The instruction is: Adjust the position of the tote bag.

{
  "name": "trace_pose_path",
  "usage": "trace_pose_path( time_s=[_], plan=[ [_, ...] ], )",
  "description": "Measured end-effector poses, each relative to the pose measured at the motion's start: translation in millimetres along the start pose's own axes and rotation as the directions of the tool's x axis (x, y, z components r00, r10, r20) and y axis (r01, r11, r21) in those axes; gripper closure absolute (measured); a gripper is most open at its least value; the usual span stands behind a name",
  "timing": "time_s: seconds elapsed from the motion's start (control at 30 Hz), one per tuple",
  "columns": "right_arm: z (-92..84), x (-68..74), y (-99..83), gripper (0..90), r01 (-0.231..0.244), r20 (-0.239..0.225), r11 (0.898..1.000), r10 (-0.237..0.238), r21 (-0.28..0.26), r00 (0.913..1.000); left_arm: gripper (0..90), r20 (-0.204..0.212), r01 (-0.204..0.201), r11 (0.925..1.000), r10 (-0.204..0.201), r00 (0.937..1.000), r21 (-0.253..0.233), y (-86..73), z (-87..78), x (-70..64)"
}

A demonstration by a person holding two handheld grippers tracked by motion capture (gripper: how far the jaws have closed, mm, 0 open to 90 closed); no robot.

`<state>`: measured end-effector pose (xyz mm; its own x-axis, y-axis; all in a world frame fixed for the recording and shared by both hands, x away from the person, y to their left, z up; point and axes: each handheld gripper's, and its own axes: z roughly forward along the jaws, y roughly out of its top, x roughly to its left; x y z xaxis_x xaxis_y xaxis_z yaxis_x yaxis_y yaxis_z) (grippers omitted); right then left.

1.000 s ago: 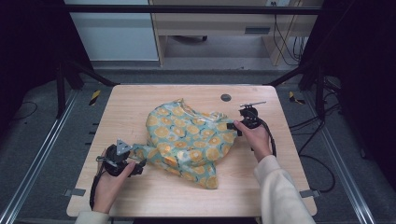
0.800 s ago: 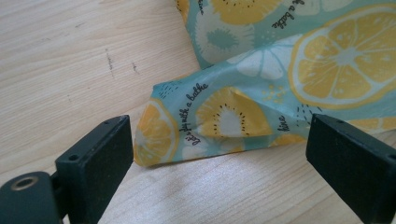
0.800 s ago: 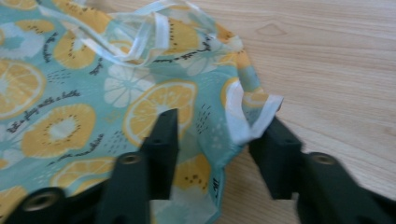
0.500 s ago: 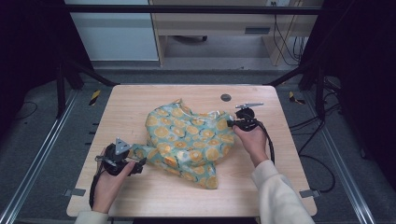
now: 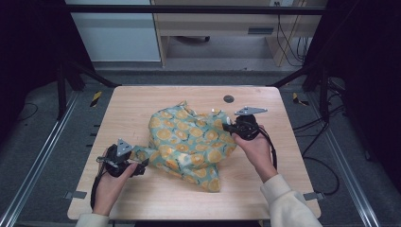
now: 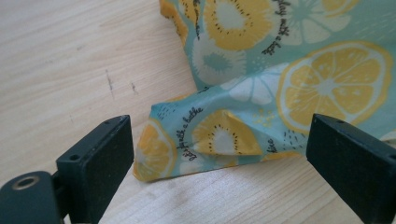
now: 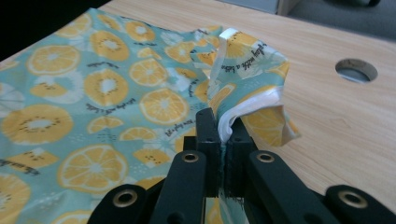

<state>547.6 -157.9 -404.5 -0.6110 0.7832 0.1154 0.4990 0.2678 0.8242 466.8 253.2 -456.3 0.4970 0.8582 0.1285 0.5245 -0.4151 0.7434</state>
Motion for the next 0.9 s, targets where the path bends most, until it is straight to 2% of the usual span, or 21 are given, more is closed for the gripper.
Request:
trace_pose_path(
  time_s=[0.07,0.13,0.23,0.33,0.43,0.53,0.67,0.73,0.9],
  plan=[
    [-4.3,6.6,1.7,87.8,0.026,-0.009,1.000,-0.026,-0.008,0.9996,7.5,0.007,0.008,0.9998,-0.008,0.9999,-0.017,2.2,-2.1,0.2],
    [-6.5,11.6,2.1,87.8,0.049,-0.014,0.999,-0.049,-0.012,0.9987,7.5,0.016,0.004,0.9998,-0.004,0.9999,-0.017,5.7,-2.1,1.2],
    [-8.3,19.0,2.1,87.8,0.079,-0.023,0.997,-0.079,-0.022,0.9966,7.4,0.035,0.023,0.9996,-0.022,0.9991,-0.016,11.3,0.5,5.1],
    [-9.0,27.5,1.7,87.8,0.082,-0.050,0.996,-0.084,-0.032,0.9953,7.4,0.041,0.040,0.9989,-0.039,0.9984,-0.022,16.2,3.3,8.5],
    [-9.2,42.4,1.0,87.8,0.102,-0.088,0.993,-0.106,-0.052,0.9904,7.3,0.041,0.026,0.9994,-0.025,0.9988,-0.021,26.1,5.2,12.3],
    [-8.7,48.5,0.4,87.8,0.112,-0.101,0.992,-0.117,-0.057,0.9880,7.3,0.053,0.027,0.9994,-0.026,0.9983,-0.023,36.8,7.5,15.8],
    [-7.9,60.9,-1.8,87.8,0.131,-0.131,0.989,-0.138,-0.064,0.9817,7.1,0.048,0.014,0.9997,-0.013,0.9988,-0.021,51.9,10.3,19.7],
    [-7.3,66.7,-3.3,87.8,0.155,-0.130,0.986,-0.162,-0.058,0.9782,7.0,0.054,0.007,0.9999,-0.006,0.9985,-0.014,57.2,12.8,22.3],
    [-11.8,75.7,-5.1,87.8,0.169,-0.148,0.983,-0.177,-0.067,0.9730,6.7,0.046,0.023,0.9997,-0.023,0.9987,-0.002,66.7,20.1,29.3]
  ],
)
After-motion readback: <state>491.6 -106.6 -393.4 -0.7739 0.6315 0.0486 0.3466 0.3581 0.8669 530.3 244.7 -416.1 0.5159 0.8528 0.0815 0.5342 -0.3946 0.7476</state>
